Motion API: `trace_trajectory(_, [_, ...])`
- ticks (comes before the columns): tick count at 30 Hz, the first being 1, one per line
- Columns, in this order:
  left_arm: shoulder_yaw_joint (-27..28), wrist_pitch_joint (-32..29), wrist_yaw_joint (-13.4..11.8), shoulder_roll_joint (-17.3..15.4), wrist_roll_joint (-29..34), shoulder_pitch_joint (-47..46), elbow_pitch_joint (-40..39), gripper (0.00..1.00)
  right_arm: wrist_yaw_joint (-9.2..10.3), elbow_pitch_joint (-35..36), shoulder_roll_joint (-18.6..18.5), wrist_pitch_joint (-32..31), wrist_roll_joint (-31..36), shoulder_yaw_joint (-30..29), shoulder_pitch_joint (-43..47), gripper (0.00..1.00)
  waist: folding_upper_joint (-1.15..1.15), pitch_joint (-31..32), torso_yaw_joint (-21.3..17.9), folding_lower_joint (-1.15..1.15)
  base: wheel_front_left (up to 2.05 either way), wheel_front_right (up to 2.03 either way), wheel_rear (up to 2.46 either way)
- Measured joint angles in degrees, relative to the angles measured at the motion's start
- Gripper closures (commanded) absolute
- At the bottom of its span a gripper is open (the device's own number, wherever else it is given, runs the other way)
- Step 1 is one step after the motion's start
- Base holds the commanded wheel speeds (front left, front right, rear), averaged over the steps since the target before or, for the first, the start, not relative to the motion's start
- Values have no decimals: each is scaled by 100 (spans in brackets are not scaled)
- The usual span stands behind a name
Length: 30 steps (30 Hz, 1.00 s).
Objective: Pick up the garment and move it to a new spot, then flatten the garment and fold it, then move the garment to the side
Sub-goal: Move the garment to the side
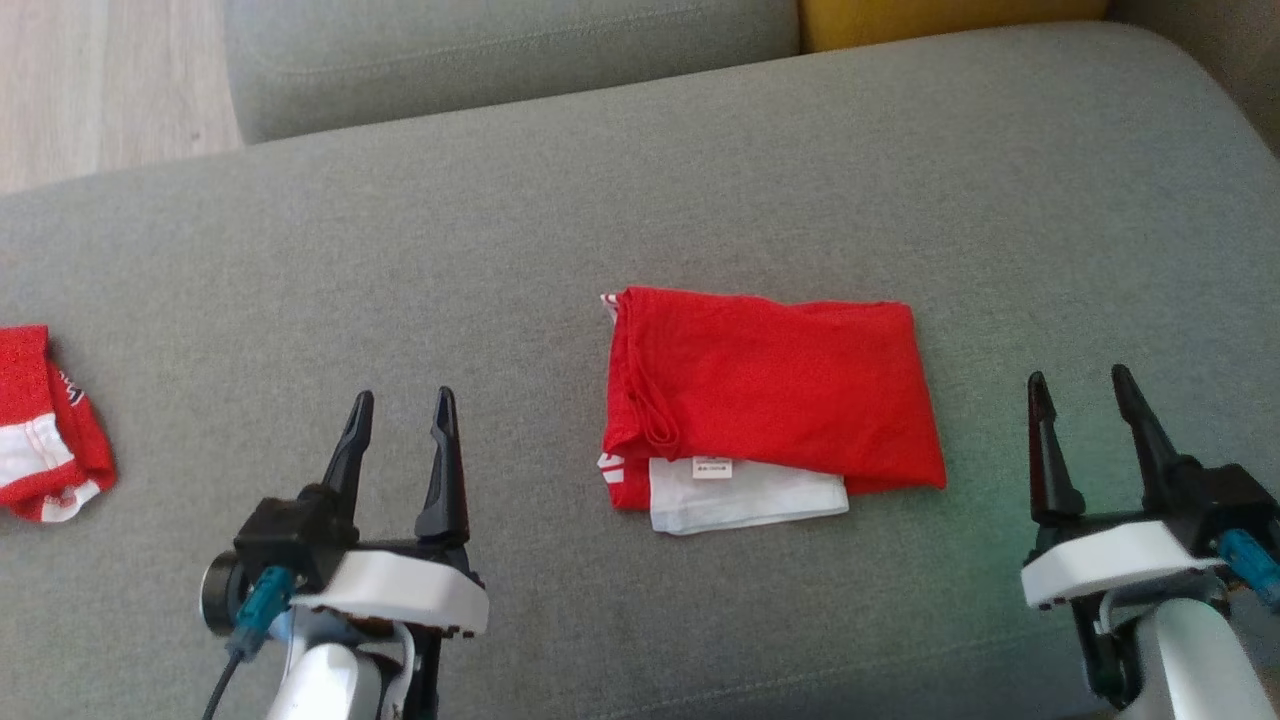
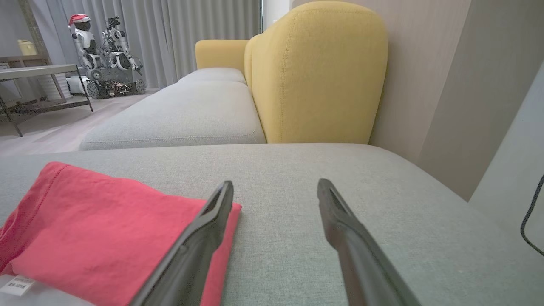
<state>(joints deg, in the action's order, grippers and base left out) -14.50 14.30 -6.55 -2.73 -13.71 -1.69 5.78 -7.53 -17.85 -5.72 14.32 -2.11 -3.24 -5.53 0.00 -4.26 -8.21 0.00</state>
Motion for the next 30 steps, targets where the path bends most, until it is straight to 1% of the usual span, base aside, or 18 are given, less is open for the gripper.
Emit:
trace_trajectory(5, [-4,0,7,0,0,-30,24,0,0,-244,120,-144,-237,91,-162,0,0,-176,37,0,0,0,0])
trace_trajectory(10, [-45,0,59,0,2,-261,79,0,0,-799,186,-369,-605,245,-591,0,0,-443,113,0,0,0,0])
trace_trajectory(11, [-45,0,59,0,2,-261,79,0,0,-799,186,-369,-605,245,-591,0,0,-443,113,0,0,0,0])
trace_trajectory(14, [-122,0,109,1,58,-391,114,0,-1,-1182,222,-432,-755,279,-848,0,0,-614,197,0,0,0,0])
trace_trajectory(15, [-134,0,110,2,60,-463,143,0,-1,-1413,242,-446,-847,260,-1009,0,0,-721,262,0,0,0,0])
trace_trajectory(20, [-127,0,153,1,105,-609,168,0,0,-1994,257,-635,-1066,267,-1399,0,0,-940,419,0,0,0,0])
trace_trajectory(24, [-126,0,153,0,105,-628,175,0,0,-2393,253,-702,-1324,425,-1585,0,0,-1027,490,0,0,0,0])
trace_trajectory(25, [-127,0,153,1,105,-633,177,0,0,-2457,249,-702,-1380,481,-1642,11,0,-1035,494,0,0,0,0])
trace_trajectory(26, [-124,0,153,1,105,-637,178,0,0,-2513,241,-701,-1411,530,-1703,68,0,-1039,489,0,0,0,0])
trace_trajectory(27, [-123,0,153,0,105,-647,182,0,0,-2571,234,-669,-1412,577,-1763,100,0,-1041,481,0,0,0,0])
trace_trajectory(30, [-120,0,151,1,104,-688,188,0,0,-2676,226,-513,-1285,749,-1871,100,0,-1024,437,0,0,0,0])
